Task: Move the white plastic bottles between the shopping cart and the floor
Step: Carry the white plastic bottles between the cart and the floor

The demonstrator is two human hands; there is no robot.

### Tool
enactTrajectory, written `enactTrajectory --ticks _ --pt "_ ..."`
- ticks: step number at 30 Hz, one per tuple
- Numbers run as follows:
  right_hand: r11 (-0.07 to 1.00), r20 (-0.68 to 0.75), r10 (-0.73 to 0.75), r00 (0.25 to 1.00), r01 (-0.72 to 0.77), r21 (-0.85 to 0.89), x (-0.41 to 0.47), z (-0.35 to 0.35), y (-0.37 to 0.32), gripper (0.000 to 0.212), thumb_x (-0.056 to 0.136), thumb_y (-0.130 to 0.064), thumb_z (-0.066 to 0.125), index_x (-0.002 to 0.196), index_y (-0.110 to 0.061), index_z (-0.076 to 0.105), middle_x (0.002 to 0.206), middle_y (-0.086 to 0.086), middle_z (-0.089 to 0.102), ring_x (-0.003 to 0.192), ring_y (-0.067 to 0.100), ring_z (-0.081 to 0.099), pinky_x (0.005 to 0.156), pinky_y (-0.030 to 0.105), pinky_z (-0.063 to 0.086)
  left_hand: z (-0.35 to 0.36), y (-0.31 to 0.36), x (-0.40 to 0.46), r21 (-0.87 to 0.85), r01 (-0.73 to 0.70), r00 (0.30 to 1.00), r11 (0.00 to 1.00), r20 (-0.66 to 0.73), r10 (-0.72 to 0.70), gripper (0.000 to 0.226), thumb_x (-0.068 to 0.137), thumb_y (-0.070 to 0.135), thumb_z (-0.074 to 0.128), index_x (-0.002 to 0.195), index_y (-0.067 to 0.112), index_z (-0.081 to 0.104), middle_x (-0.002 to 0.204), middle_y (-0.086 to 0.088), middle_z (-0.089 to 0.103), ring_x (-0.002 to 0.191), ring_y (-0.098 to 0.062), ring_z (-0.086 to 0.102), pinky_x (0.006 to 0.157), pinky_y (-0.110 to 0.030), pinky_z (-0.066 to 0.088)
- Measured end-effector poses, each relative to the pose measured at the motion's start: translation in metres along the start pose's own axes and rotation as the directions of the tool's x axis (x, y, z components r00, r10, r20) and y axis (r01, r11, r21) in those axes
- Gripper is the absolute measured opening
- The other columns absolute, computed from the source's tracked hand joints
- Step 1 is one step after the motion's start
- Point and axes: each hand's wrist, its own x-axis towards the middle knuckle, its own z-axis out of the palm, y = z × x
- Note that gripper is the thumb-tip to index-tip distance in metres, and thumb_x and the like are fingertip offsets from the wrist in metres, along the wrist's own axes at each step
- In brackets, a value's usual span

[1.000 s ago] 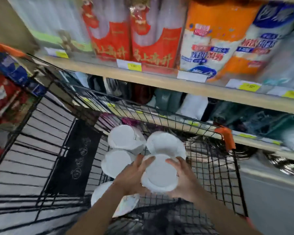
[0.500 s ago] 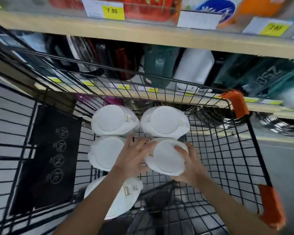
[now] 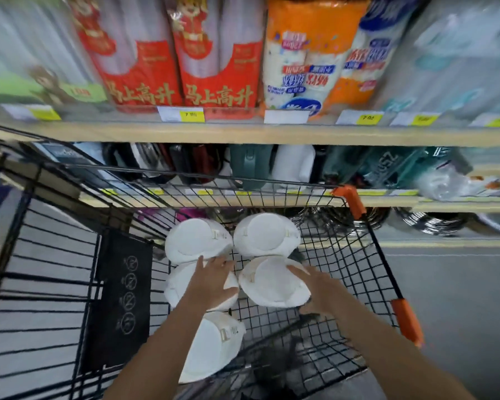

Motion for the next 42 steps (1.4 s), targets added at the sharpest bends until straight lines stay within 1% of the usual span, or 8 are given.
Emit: enactTrajectory --ticks 2,5,9,14,18,22,28,42 --pt "0.998 -0.051 0.037 0.998 -0.034 0.058 -0.025 -0.025 0.005 0.080 0.085 -0.039 0.063 0.148 -0.034 0.015 0.145 0.003 0.037 0.125 0.024 0.045 0.100 0.039 0.040 -0.028 0.015 -0.003 0.007 -0.050 0.997 0.999 -0.059 0.050 0.061 0.092 0.045 0.050 0.144 0.021 0.032 0.152 -0.003 0.029 0.136 -0.021 0.032 0.113 -0.042 0.021" --pt "0.982 -0.086 0.113 0.990 -0.098 0.160 -0.063 -0.049 0.025 0.056 0.089 -0.038 0.057 0.140 -0.029 0.036 0.137 0.003 0.050 0.119 0.023 0.051 0.099 0.038 0.044 -0.064 0.049 0.001 -0.039 -0.136 0.987 0.990 -0.096 0.131 0.054 0.091 0.041 0.052 0.139 0.020 0.039 0.138 -0.003 0.043 0.120 -0.023 0.049 0.093 -0.034 0.041" --pt "0.938 -0.093 0.180 0.979 -0.143 0.315 -0.122 -0.064 0.070 0.046 0.092 -0.023 0.055 0.136 -0.020 0.044 0.136 0.007 0.051 0.121 0.024 0.051 0.097 0.031 0.043 -0.104 0.117 0.006 -0.058 -0.243 0.965 0.968 -0.116 0.235 0.042 0.092 0.037 0.051 0.130 0.019 0.043 0.126 -0.003 0.051 0.110 -0.024 0.055 0.086 -0.036 0.046" --pt "0.798 -0.162 0.310 0.937 -0.164 0.580 -0.201 -0.049 0.142 0.035 0.092 -0.016 0.058 0.126 -0.010 0.053 0.118 0.016 0.058 0.095 0.018 0.053 0.081 0.018 0.045 -0.124 0.221 0.012 -0.069 -0.408 0.907 0.910 -0.141 0.396 0.027 0.092 0.036 0.052 0.115 0.022 0.046 0.115 0.000 0.057 0.095 -0.021 0.060 0.076 -0.034 0.049" --pt "0.709 -0.271 0.398 0.876 -0.107 0.697 -0.258 -0.018 0.206 0.023 0.087 -0.022 0.065 0.110 -0.022 0.061 0.080 -0.010 0.056 0.078 0.010 0.051 0.083 0.033 0.049 -0.127 0.321 0.018 -0.144 -0.526 0.845 0.838 -0.204 0.495 0.027 0.091 0.033 0.056 0.116 0.025 0.049 0.098 0.009 0.057 0.088 -0.016 0.060 0.072 -0.030 0.048" --pt "0.666 -0.373 0.470 0.800 -0.045 0.744 -0.311 0.010 0.273 0.022 0.087 -0.021 0.065 0.108 -0.025 0.062 0.088 -0.011 0.059 0.068 -0.007 0.055 0.077 0.018 0.045 -0.106 0.420 0.024 -0.219 -0.596 0.802 0.773 -0.218 0.557 0.026 0.088 0.030 0.060 0.112 0.025 0.054 0.091 0.009 0.059 0.081 -0.009 0.060 0.074 -0.025 0.047" --pt "0.581 -0.370 0.564 0.738 -0.036 0.813 -0.368 0.042 0.391 0.037 0.088 -0.026 0.063 0.125 -0.024 0.056 0.113 -0.007 0.056 0.078 0.000 0.055 0.076 0.013 0.040 -0.083 0.564 0.050 -0.264 -0.614 0.788 0.744 -0.167 0.592 0.025 0.087 0.026 0.063 0.111 0.020 0.057 0.084 0.012 0.058 0.076 -0.007 0.058 0.079 -0.026 0.049" --pt "0.346 -0.185 0.714 0.675 -0.110 0.932 -0.425 0.075 0.671 0.034 0.089 -0.029 0.060 0.123 -0.025 0.056 0.114 -0.002 0.058 0.095 0.012 0.061 0.084 0.025 0.049 -0.064 0.860 0.172 -0.196 -0.713 0.678 0.673 0.051 0.733 0.026 0.087 0.028 0.063 0.110 0.022 0.054 0.085 0.010 0.059 0.071 -0.006 0.057 0.075 -0.027 0.047"
